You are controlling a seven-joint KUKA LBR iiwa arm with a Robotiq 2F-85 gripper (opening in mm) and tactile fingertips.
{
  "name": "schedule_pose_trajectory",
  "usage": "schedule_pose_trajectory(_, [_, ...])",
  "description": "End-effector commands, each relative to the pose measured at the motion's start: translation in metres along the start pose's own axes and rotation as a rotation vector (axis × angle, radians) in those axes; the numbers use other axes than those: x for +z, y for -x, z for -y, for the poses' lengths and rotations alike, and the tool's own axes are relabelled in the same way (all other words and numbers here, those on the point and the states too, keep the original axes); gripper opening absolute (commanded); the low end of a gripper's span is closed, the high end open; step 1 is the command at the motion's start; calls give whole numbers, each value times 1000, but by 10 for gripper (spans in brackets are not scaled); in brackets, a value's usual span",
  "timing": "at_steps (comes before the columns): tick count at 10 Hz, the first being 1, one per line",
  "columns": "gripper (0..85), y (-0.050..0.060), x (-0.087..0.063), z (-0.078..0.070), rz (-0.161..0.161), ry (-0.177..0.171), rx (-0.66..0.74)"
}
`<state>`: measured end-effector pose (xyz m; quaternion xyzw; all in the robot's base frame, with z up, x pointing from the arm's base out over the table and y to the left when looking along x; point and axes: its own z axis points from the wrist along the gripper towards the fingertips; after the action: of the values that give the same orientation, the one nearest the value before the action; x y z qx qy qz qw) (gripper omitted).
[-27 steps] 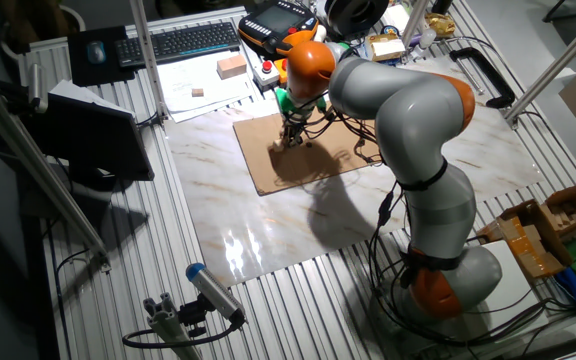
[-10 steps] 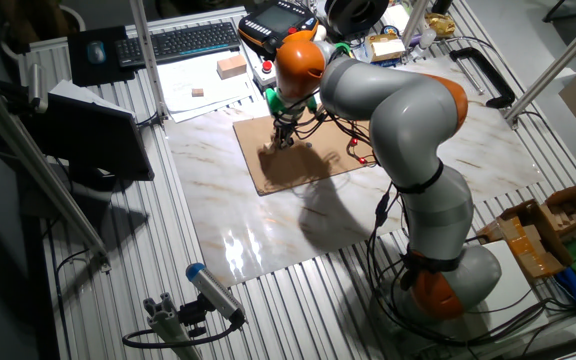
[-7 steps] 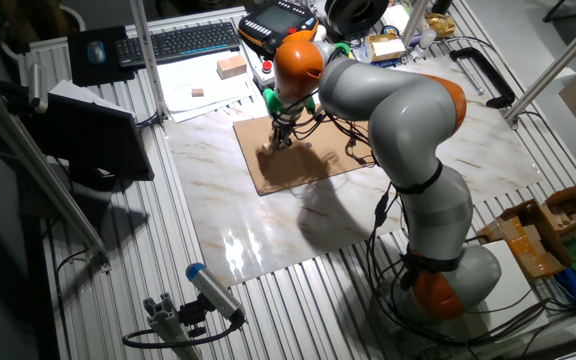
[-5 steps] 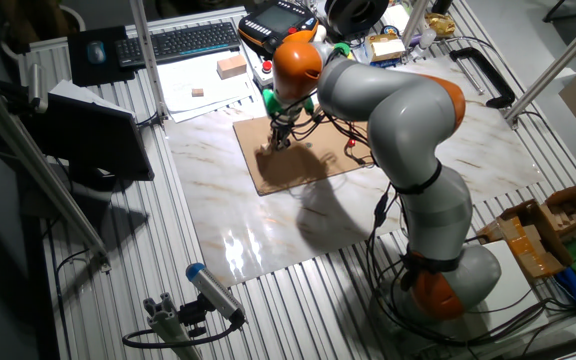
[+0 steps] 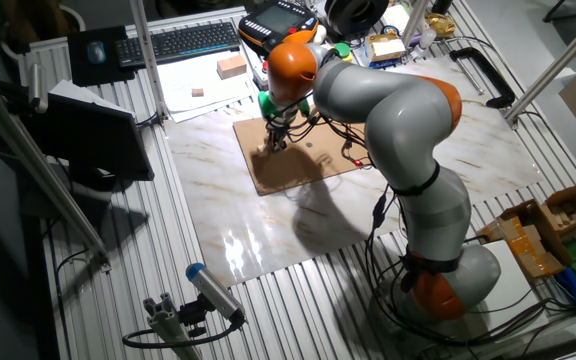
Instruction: Use the gripper to push the small block from left to right
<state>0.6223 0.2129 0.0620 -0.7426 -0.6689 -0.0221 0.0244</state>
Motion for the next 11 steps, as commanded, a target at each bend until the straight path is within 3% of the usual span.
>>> schedule_pose_trajectory(1, [10,-1,1,0,0,-2,1])
schedule_pose_trajectory(4, [10,-4,4,1,-9,-3,-4])
schedule_pose_trajectory(11, [10,-2,9,-1,3,-3,-21])
